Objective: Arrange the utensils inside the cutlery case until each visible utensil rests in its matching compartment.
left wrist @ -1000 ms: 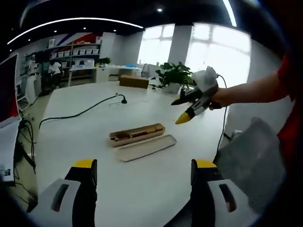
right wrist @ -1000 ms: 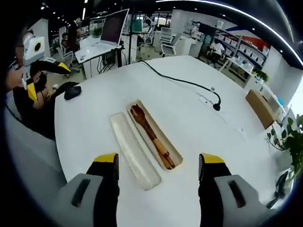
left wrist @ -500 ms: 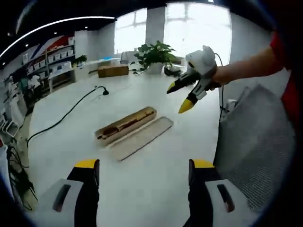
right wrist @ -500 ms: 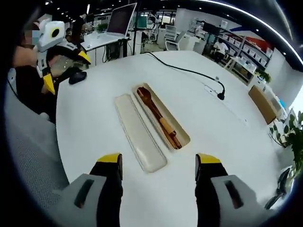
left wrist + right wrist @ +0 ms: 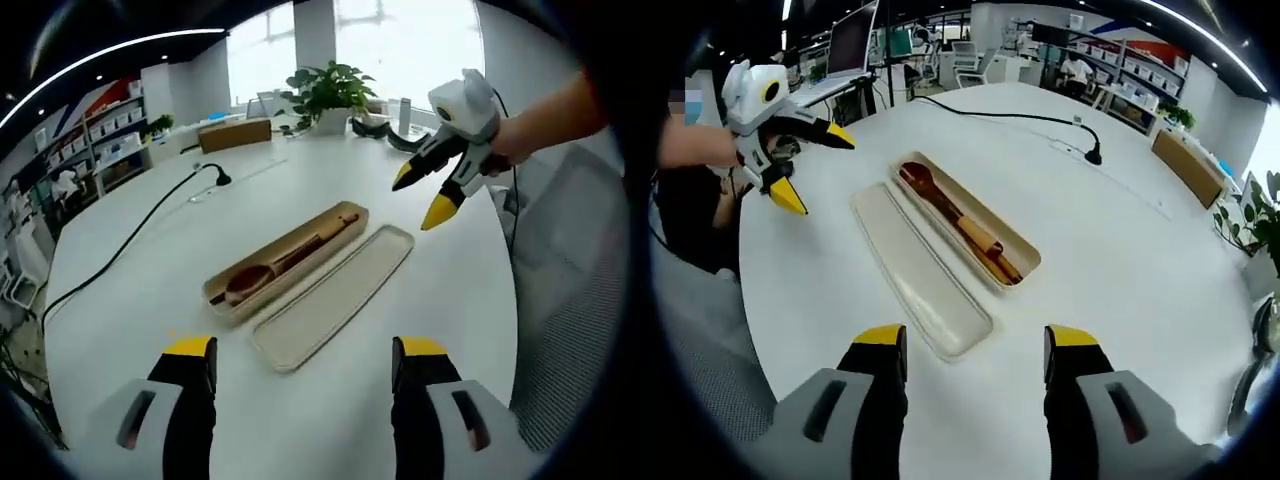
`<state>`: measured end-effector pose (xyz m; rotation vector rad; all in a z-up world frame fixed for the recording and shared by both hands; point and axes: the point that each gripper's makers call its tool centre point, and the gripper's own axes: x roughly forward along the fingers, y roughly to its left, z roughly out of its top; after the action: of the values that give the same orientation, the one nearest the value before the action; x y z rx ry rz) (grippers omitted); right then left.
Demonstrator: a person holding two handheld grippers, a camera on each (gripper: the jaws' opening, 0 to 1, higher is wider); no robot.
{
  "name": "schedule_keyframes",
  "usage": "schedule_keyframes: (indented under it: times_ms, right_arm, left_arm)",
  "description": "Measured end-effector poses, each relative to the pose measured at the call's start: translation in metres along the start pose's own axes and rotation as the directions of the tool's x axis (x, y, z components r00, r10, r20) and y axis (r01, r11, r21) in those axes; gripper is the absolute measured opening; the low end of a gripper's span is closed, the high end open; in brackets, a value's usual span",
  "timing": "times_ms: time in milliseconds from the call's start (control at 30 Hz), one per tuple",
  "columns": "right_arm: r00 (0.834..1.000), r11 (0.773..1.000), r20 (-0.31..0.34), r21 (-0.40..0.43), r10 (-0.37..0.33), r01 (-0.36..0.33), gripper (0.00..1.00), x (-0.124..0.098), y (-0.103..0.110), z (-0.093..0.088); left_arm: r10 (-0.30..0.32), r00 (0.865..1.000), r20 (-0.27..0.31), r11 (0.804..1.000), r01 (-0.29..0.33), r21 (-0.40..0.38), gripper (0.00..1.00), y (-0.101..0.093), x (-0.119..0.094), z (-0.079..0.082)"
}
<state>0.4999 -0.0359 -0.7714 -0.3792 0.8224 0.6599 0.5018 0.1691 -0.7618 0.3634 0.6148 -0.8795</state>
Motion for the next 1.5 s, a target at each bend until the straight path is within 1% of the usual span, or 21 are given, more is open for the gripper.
schedule_keyframes:
  times_ms: [133, 167, 200, 233, 333, 400, 467, 533, 567, 600, 667, 867, 933, 967, 1000, 1067, 1133, 1267, 1333, 1367, 1500]
  right_arm:
    - [1.000, 1.000, -0.004, -0.021, 0.016, -0.016, 0.54, 0.006, 0.003, -0.002]
    - [1.000, 0.999, -0.007, -0.027, 0.021, -0.021, 0.54, 0.007, 0.004, -0.003]
    - [0.999, 0.999, -0.007, -0.022, 0.032, -0.032, 0.55, 0.010, 0.006, -0.005]
    - [0.999, 0.999, -0.007, -0.033, 0.043, -0.043, 0.56, 0.012, 0.009, -0.006]
    - [0.999, 0.997, -0.013, -0.063, 0.045, -0.045, 0.54, 0.014, 0.013, -0.009]
    - [0.999, 0.997, -0.016, -0.066, 0.046, -0.047, 0.53, 0.017, 0.014, -0.012]
    - [0.999, 0.997, -0.024, -0.063, 0.048, -0.050, 0.53, 0.019, 0.016, -0.014]
    - [0.998, 0.997, -0.026, -0.056, 0.058, -0.059, 0.51, 0.022, 0.018, -0.016]
    - [0.998, 0.997, -0.032, -0.053, 0.059, -0.061, 0.51, 0.024, 0.018, -0.017]
    - [0.998, 0.997, -0.042, -0.059, 0.056, -0.059, 0.50, 0.026, 0.016, -0.020]
    - [0.998, 0.997, -0.042, -0.058, 0.050, -0.052, 0.49, 0.027, 0.014, -0.020]
    - [0.997, 0.997, -0.026, -0.030, 0.067, -0.067, 0.50, 0.028, 0.010, -0.018]
    - [0.993, 0.994, -0.033, 0.008, 0.113, -0.113, 0.48, 0.030, 0.016, -0.020]
    - [0.993, 0.994, -0.043, 0.007, 0.111, -0.111, 0.47, 0.031, 0.015, -0.022]
    - [0.993, 0.994, -0.044, -0.003, 0.105, -0.106, 0.46, 0.031, 0.015, -0.023]
    - [0.994, 0.995, -0.044, -0.009, 0.098, -0.098, 0.46, 0.032, 0.014, -0.024]
    - [0.994, 0.995, -0.044, -0.001, 0.100, -0.100, 0.46, 0.034, 0.015, -0.024]
    - [0.992, 0.993, -0.064, -0.048, 0.107, -0.110, 0.49, 0.039, 0.017, -0.025]
    - [0.991, 0.990, -0.050, -0.066, 0.124, -0.127, 0.45, 0.038, 0.016, -0.019]
    - [0.986, 0.984, -0.085, -0.099, 0.141, -0.149, 0.44, 0.036, 0.018, -0.022]
    - [0.982, 0.980, -0.114, -0.115, 0.150, -0.163, 0.44, 0.033, 0.024, -0.025]
  left_arm:
    - [-0.018, 1.000, -0.017, 1.000, 0.018, 0.024, 0.69, 0.001, 0.007, 0.000]
    - [-0.032, 0.999, -0.022, 0.999, 0.032, 0.022, 0.66, 0.001, 0.009, -0.001]
    - [-0.078, 0.994, -0.082, 0.997, 0.079, 0.010, 0.62, -0.005, 0.011, -0.009]
    - [-0.084, 0.991, -0.105, 0.996, 0.086, 0.013, 0.60, -0.004, 0.012, -0.011]
    - [-0.079, 0.994, -0.073, 0.996, 0.082, 0.047, 0.67, 0.000, 0.015, -0.002]
    - [-0.077, 0.995, -0.066, 0.996, 0.079, 0.031, 0.70, 0.003, 0.019, 0.000]
    - [-0.088, 0.993, -0.081, 0.996, 0.089, 0.014, 0.66, 0.002, 0.025, -0.005]
    - [-0.114, 0.988, -0.102, 0.993, 0.113, -0.016, 0.56, -0.002, 0.030, -0.014]
    - [-0.100, 0.988, -0.116, 0.995, 0.099, -0.007, 0.55, 0.001, 0.034, -0.020]
    - [-0.079, 0.988, -0.135, 0.997, 0.080, 0.003, 0.58, 0.005, 0.036, -0.024]
    - [-0.056, 0.991, -0.123, 0.998, 0.058, 0.008, 0.65, 0.010, 0.038, -0.024]
    - [-0.057, 0.991, -0.119, 0.998, 0.059, 0.016, 0.68, 0.012, 0.043, -0.024]
    - [-0.097, 0.987, -0.131, 0.995, 0.096, -0.020, 0.66, 0.006, 0.047, -0.027]
    - [-0.102, 0.986, -0.128, 0.994, 0.107, 0.034, 0.67, 0.006, 0.046, -0.025]
    - [-0.082, 0.989, -0.123, 0.997, 0.082, -0.003, 0.66, 0.006, 0.048, -0.024]
    - [-0.069, 0.991, -0.115, 0.997, 0.067, -0.026, 0.65, 0.006, 0.051, -0.023]
    - [-0.072, 0.991, -0.116, 0.997, 0.073, 0.005, 0.62, 0.005, 0.053, -0.022]
    - [-0.060, 0.991, -0.118, 0.998, 0.060, -0.009, 0.54, 0.003, 0.052, -0.022]
    - [-0.078, 0.989, -0.123, 0.997, 0.081, 0.017, 0.53, 0.001, 0.051, -0.024]
    - [-0.070, 0.990, -0.122, 0.997, 0.071, 0.006, 0.53, 0.001, 0.050, -0.024]
    - [-0.088, 0.985, -0.148, 0.995, 0.094, 0.040, 0.50, -0.007, 0.041, -0.031]
